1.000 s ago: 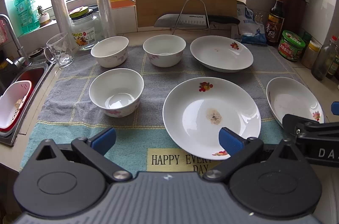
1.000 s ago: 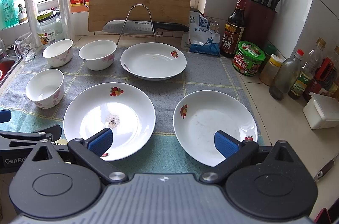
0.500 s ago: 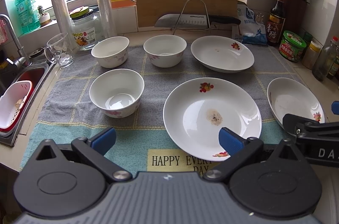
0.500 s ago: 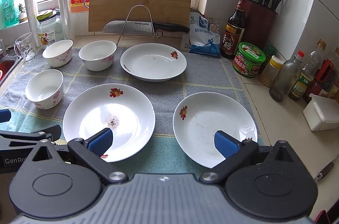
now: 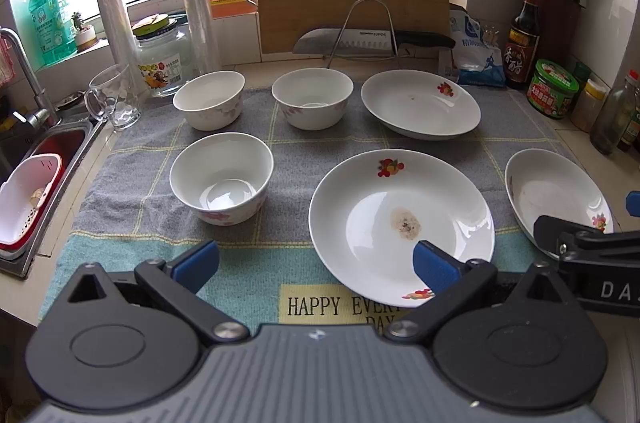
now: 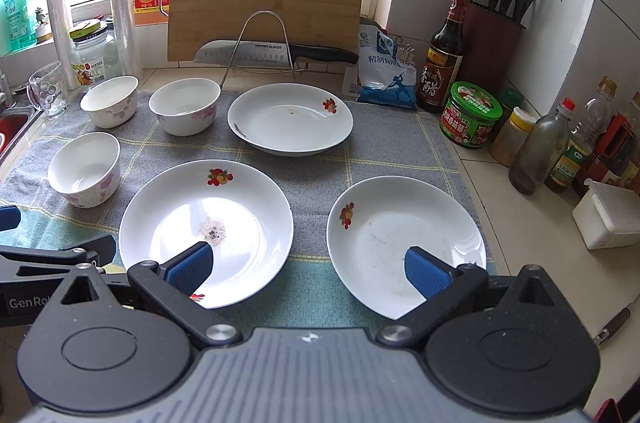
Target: Organize plates and bowls
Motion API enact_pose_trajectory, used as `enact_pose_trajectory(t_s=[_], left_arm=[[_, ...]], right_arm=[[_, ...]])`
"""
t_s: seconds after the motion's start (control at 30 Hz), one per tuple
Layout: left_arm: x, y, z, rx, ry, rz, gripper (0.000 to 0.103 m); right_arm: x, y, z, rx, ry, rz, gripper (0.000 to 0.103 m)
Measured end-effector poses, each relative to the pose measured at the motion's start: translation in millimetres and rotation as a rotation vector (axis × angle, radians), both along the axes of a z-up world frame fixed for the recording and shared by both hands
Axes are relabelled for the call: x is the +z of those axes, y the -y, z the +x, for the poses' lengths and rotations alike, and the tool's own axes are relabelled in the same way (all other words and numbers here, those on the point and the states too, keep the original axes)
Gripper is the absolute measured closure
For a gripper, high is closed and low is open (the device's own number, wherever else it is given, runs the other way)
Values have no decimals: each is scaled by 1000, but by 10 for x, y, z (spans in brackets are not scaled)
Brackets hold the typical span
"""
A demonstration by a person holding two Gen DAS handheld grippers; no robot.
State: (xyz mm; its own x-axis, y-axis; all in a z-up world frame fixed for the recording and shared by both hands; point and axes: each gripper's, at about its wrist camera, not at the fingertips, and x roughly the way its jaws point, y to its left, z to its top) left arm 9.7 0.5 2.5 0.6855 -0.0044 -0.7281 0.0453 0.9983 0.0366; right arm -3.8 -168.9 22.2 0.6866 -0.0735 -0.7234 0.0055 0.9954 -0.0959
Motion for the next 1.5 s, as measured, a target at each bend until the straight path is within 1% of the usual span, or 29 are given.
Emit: enact_pose_trajectory(t_s=[1.23, 1.5], left_arm=[[9, 9, 2, 1, -1, -2, 1], [38, 64, 32, -2, 1, -8, 1]], right_arm=[[13, -7, 35, 6, 7, -7, 0], [6, 7, 58, 8, 13, -9, 0]])
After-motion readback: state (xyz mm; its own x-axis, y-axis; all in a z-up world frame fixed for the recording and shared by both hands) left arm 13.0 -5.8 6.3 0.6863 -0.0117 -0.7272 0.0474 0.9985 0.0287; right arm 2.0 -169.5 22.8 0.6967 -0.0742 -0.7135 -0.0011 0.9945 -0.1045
